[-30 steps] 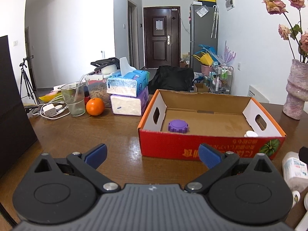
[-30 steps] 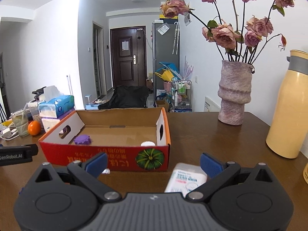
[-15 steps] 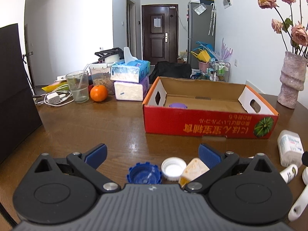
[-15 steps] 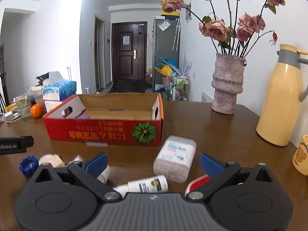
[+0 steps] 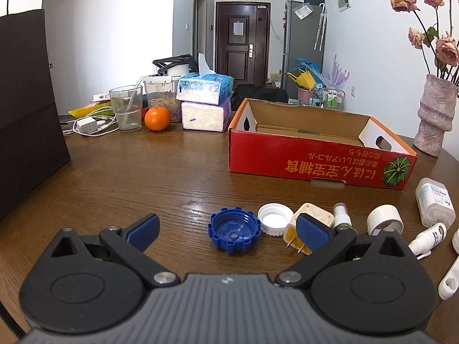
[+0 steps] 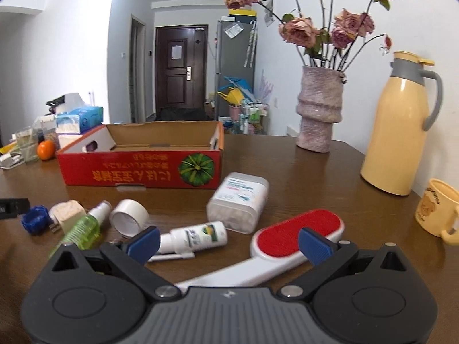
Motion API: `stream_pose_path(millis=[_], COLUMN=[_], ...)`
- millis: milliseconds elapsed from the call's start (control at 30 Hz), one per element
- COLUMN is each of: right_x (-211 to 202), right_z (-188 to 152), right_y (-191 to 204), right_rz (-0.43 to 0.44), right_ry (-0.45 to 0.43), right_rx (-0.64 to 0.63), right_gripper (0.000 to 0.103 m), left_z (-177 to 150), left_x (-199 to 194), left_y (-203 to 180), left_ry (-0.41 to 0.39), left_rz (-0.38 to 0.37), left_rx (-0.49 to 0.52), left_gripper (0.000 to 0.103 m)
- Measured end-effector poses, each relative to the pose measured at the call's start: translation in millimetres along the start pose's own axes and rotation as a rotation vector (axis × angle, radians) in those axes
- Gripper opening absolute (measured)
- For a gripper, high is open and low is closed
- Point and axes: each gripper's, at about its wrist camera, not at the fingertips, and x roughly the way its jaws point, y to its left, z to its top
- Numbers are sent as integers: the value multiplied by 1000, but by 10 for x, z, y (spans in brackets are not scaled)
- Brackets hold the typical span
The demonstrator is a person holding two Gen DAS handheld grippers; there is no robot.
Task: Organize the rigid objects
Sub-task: 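Withdraw both tools from the box back toward the remaining items, then close the left tool on the blue cap while the right tool grips the lint brush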
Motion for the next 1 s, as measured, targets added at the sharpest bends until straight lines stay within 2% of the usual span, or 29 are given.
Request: stream_pose_path(millis=[400, 833, 900, 1000], right_x=[206, 908, 994, 1038], right_z=[-70, 37, 29, -21], right_y=[-272, -542, -600, -657], right_rz=[-70, -159, -142, -103], right_ry=[69, 211, 222, 218], right_rx=[45, 85, 107, 140], right_gripper=[103, 101, 96, 78], left_z=[-41, -54, -53, -56], left_x=[73, 177, 239, 356], left_y=[-2, 41, 85, 157], left_ry=[31, 72, 90, 126], left_rz=[-8, 0, 11, 27], left_rx=[-1, 1, 8, 11], left_gripper=[103, 103, 103, 103])
